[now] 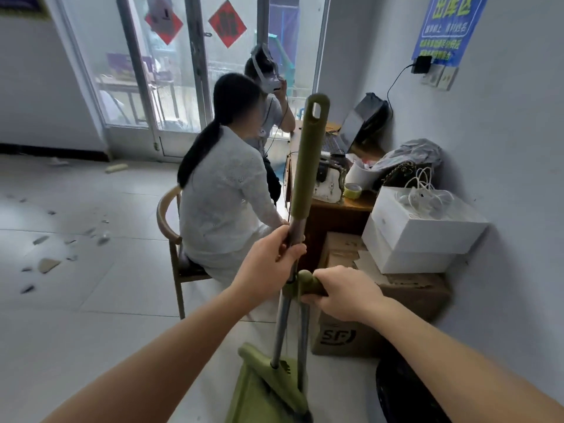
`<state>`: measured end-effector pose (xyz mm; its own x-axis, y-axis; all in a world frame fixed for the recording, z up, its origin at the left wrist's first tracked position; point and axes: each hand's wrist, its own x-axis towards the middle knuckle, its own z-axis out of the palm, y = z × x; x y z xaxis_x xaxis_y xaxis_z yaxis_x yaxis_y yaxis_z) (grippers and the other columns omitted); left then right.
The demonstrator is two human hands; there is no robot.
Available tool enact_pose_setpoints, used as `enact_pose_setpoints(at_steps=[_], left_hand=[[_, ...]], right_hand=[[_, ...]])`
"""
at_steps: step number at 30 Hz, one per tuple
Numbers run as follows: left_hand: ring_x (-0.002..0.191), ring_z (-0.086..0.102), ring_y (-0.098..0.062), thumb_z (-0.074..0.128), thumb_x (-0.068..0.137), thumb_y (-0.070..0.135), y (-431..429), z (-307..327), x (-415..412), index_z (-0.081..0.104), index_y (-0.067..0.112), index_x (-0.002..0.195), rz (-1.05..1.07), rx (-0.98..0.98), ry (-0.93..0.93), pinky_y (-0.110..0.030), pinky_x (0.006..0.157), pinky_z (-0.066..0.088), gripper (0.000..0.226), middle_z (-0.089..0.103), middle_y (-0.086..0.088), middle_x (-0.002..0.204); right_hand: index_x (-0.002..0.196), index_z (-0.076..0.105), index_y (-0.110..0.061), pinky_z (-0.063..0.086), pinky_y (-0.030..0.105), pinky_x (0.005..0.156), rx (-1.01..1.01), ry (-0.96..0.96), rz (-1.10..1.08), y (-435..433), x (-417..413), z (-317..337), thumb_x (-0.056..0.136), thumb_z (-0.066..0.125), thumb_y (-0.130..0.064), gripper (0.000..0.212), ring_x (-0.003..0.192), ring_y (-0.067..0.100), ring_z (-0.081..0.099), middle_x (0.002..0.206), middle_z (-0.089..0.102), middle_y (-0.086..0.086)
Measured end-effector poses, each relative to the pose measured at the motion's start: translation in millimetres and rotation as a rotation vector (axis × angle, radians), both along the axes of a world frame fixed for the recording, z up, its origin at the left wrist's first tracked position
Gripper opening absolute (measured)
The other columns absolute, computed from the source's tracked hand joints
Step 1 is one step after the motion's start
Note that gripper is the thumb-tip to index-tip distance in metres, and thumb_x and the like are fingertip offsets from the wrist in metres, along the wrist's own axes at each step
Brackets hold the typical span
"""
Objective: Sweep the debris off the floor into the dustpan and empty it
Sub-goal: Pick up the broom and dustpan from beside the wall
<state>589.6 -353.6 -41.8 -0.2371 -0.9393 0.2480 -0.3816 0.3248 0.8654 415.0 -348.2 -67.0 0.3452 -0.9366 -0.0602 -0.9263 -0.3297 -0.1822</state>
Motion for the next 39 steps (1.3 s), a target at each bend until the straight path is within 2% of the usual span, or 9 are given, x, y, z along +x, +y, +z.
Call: enact_pose_setpoints(at_steps=[5, 8, 11, 17, 21, 24, 32, 36, 39], left_hand=[[0.09, 0.067, -0.019, 0.055, 0.094, 0.018, 1, 1, 18, 0.052, 0.039, 0.093, 0.11, -0.013, 0.03, -0.044, 0.087, 0.056, 0.021, 0.069, -0.005, 0.092], [0.09, 0.067, -0.026, 0.054, 0.095, 0.017, 2, 1, 31, 0.053, 0.03, 0.098, 0.165, -0.006, 0.05, -0.044, 0.085, 0.056, 0.013, 0.068, -0.011, 0.093], [0.091, 0.066, -0.028, 0.053, 0.096, 0.018, 4, 0, 46, 0.053, 0.031, 0.096, 0.229, -0.005, 0.041, -0.038, 0.084, 0.057, 0.013, 0.068, -0.015, 0.095], [0.089, 0.067, -0.023, 0.053, 0.096, 0.02, 2, -4, 86, 0.058, 0.011, 0.106, 0.382, 0.012, 0.015, -0.018, 0.075, 0.053, 0.015, 0.069, -0.014, 0.096], [0.089, 0.067, -0.023, 0.053, 0.096, 0.019, 2, -2, 117, 0.058, 0.008, 0.109, 0.447, 0.01, 0.003, -0.022, 0.08, 0.054, 0.018, 0.069, -0.015, 0.096], [0.086, 0.066, -0.023, 0.052, 0.096, 0.02, -1, -5, 141, 0.058, 0.011, 0.109, 0.494, -0.001, -0.038, -0.017, 0.074, 0.052, 0.016, 0.069, -0.013, 0.094], [0.087, 0.067, -0.025, 0.053, 0.096, 0.021, -14, -4, 211, 0.057, 0.017, 0.106, 0.571, -0.004, -0.053, -0.037, 0.083, 0.057, 0.011, 0.07, -0.01, 0.093], [0.087, 0.068, -0.02, 0.052, 0.097, 0.021, -21, -6, 245, 0.055, 0.022, 0.102, 0.593, -0.011, -0.046, -0.026, 0.08, 0.055, 0.006, 0.07, 0.005, 0.089], [0.087, 0.067, -0.023, 0.053, 0.097, 0.023, -26, -8, 271, 0.057, 0.019, 0.104, 0.619, -0.014, -0.059, -0.032, 0.082, 0.056, 0.009, 0.071, -0.005, 0.091]], right_hand=[[0.082, 0.054, -0.032, 0.046, 0.022, 0.057, -0.011, 0.012, 0.094, -18, 22, 1, 0.088, 0.056, -0.053, 0.022, 0.067, 0.009, 0.059, 0.075, 0.06, -0.01], [0.081, 0.052, -0.032, 0.043, 0.023, 0.055, -0.011, 0.043, 0.143, -26, 39, 4, 0.089, 0.054, -0.053, 0.023, 0.067, 0.01, 0.059, 0.077, 0.061, -0.01], [0.083, 0.052, -0.034, 0.052, 0.028, 0.064, -0.019, 0.038, 0.185, -33, 58, 4, 0.089, 0.054, -0.052, 0.019, 0.071, 0.011, 0.061, 0.078, 0.061, -0.01], [0.086, 0.056, -0.029, 0.051, 0.03, 0.064, -0.033, 0.055, 0.273, -51, 104, 1, 0.088, 0.053, -0.055, 0.026, 0.073, 0.014, 0.061, 0.082, 0.061, -0.009], [0.087, 0.057, -0.028, 0.054, 0.033, 0.068, -0.028, 0.036, 0.327, -62, 139, -4, 0.086, 0.053, -0.059, 0.031, 0.074, 0.014, 0.061, 0.082, 0.062, -0.009], [0.087, 0.057, -0.028, 0.055, 0.035, 0.071, -0.026, 0.028, 0.35, -69, 166, -7, 0.085, 0.052, -0.061, 0.033, 0.075, 0.015, 0.061, 0.083, 0.062, -0.009], [0.087, 0.059, -0.026, 0.055, 0.034, 0.071, -0.002, 0.025, 0.399, -87, 243, -4, 0.086, 0.053, -0.059, 0.034, 0.076, 0.015, 0.061, 0.083, 0.062, -0.007], [0.088, 0.06, -0.024, 0.055, 0.031, 0.07, -0.013, 0.027, 0.41, -94, 279, -3, 0.088, 0.053, -0.057, 0.034, 0.075, 0.014, 0.062, 0.082, 0.063, -0.007], [0.089, 0.06, -0.025, 0.055, 0.03, 0.07, -0.007, 0.026, 0.421, -101, 306, -5, 0.089, 0.053, -0.056, 0.032, 0.075, 0.013, 0.063, 0.083, 0.064, -0.007]])
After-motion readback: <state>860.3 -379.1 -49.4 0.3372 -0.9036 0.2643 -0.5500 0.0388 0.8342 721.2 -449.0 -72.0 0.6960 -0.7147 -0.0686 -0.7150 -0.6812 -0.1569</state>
